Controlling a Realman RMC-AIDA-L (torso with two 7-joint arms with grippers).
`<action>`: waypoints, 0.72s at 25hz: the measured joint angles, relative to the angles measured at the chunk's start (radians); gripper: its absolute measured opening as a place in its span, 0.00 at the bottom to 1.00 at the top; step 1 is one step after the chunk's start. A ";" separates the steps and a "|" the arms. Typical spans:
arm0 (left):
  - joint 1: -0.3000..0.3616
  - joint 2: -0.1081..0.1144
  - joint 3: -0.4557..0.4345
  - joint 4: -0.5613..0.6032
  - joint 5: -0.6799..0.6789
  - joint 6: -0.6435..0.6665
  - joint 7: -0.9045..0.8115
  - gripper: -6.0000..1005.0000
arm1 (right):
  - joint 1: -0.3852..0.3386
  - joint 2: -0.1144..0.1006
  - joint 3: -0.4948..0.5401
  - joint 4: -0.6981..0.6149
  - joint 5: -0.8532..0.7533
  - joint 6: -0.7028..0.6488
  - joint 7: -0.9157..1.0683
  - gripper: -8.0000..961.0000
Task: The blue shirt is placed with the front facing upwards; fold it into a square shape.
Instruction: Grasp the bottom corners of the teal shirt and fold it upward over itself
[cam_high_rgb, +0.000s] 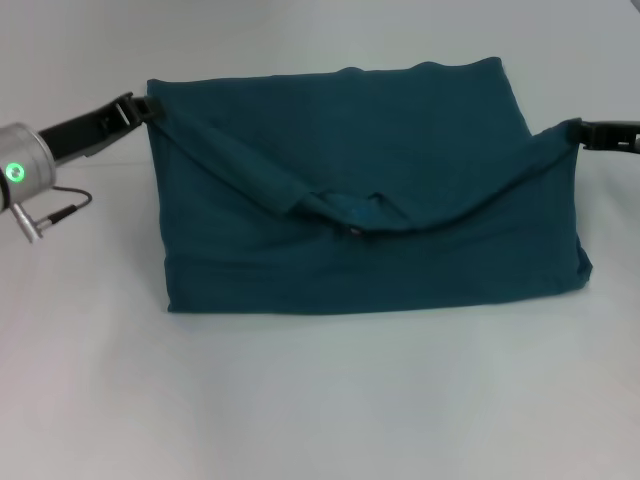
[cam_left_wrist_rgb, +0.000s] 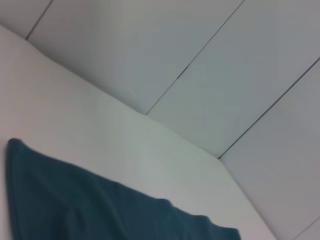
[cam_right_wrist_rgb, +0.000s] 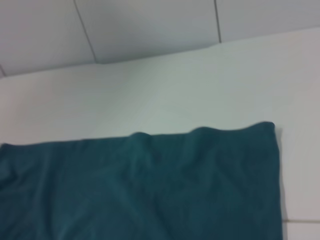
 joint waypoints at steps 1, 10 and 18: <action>0.000 -0.001 0.000 -0.020 -0.011 -0.021 0.021 0.04 | 0.003 0.002 -0.004 0.017 0.000 0.017 -0.008 0.01; 0.023 -0.038 -0.001 -0.071 -0.066 -0.097 0.106 0.04 | 0.028 0.033 -0.013 0.115 0.002 0.169 -0.097 0.01; 0.033 -0.043 0.002 -0.074 -0.067 -0.102 0.108 0.05 | 0.029 0.037 -0.013 0.124 0.002 0.188 -0.103 0.02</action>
